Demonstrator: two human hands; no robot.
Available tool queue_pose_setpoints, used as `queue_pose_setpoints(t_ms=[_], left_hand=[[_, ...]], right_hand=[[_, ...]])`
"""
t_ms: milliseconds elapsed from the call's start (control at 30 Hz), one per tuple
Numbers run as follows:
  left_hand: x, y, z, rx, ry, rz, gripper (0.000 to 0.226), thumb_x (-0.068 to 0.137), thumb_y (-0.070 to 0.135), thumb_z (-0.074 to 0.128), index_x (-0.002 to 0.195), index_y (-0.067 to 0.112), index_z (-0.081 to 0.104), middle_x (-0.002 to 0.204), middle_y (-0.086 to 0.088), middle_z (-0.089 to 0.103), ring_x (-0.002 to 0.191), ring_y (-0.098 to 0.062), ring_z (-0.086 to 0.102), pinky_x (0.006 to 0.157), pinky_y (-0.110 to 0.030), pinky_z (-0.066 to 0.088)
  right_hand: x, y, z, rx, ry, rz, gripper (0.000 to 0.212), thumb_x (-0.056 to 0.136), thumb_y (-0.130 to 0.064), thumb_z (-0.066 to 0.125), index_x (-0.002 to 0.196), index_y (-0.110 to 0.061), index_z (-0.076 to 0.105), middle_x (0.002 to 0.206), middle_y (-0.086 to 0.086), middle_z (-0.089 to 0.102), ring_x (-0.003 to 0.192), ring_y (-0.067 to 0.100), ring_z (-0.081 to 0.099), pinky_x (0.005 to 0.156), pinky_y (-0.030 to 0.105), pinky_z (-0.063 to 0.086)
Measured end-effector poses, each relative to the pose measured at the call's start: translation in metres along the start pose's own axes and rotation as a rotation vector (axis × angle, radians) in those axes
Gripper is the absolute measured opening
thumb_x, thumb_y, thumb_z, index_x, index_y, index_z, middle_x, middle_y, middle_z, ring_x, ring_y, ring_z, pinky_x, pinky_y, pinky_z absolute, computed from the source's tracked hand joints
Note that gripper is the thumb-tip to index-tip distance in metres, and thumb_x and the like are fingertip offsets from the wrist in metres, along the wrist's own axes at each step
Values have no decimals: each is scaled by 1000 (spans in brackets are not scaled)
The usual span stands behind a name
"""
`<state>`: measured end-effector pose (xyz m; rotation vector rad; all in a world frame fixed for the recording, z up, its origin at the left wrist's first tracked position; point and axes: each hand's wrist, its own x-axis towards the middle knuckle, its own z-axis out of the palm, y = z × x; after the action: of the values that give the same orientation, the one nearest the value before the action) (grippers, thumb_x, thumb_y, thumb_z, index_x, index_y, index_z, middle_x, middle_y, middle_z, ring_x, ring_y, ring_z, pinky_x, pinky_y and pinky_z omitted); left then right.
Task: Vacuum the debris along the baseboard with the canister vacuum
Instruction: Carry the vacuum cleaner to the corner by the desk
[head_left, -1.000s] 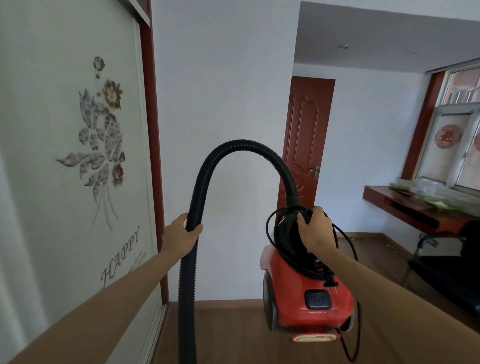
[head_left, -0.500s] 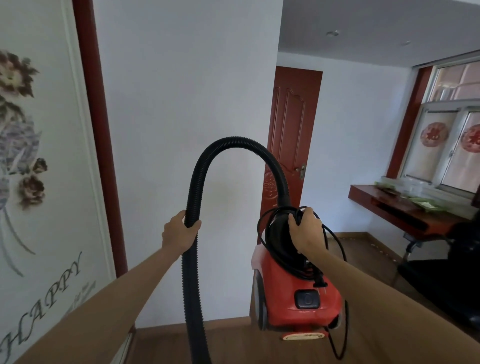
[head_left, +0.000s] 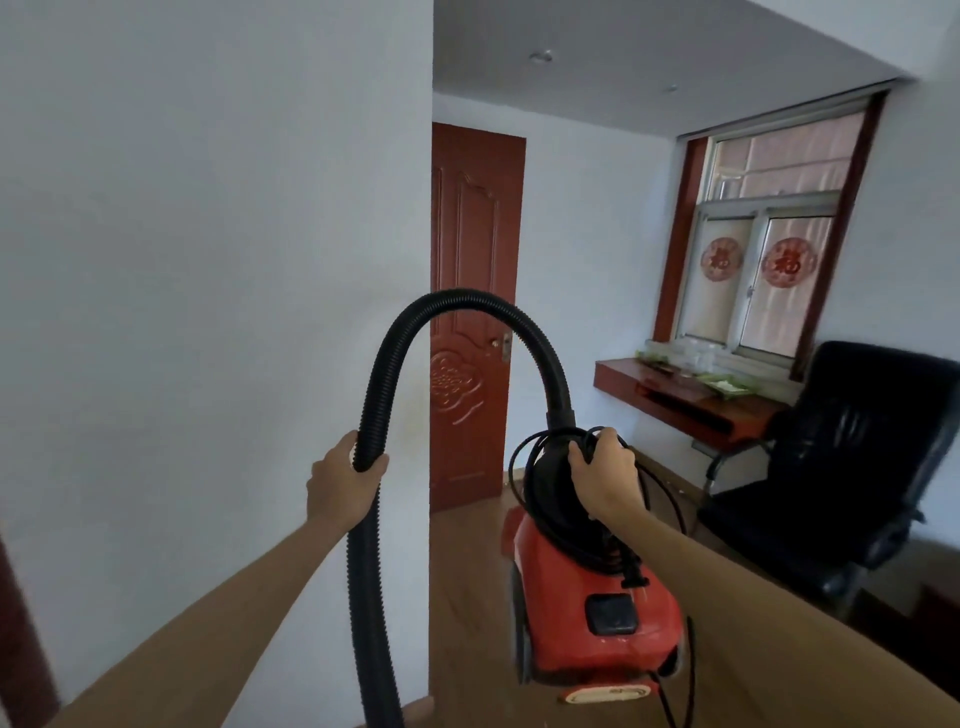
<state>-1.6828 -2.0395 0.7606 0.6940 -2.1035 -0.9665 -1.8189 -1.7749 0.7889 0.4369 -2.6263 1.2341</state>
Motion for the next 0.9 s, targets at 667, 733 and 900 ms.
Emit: queue_pose_setpoints(t_ms=[667, 733, 900], left_hand=[[141, 85, 260, -45, -316, 286, 33, 92, 30, 66, 120, 14, 60, 104, -1, 70, 99, -27, 65, 86, -38, 50], [148, 98, 293, -26, -353, 277, 32, 92, 31, 66, 117, 13, 61, 103, -2, 70, 100, -28, 64, 88, -39, 50], [173, 133, 383, -26, -404, 263, 30, 92, 30, 65, 116, 13, 61, 93, 2, 66, 90, -24, 64, 81, -33, 47]], right_hand=[[160, 146, -44, -71, 237, 322, 34, 101, -33, 49, 123, -8, 42, 93, 8, 52, 71, 26, 61, 45, 36, 52], [180, 166, -52, -77, 243, 342, 32, 100, -35, 50, 120, -12, 41, 93, 9, 54, 72, 29, 63, 43, 36, 53], [240, 217, -76, -93, 271, 344, 25, 99, -36, 50, 111, -16, 41, 85, 8, 57, 69, 32, 65, 54, 47, 59]])
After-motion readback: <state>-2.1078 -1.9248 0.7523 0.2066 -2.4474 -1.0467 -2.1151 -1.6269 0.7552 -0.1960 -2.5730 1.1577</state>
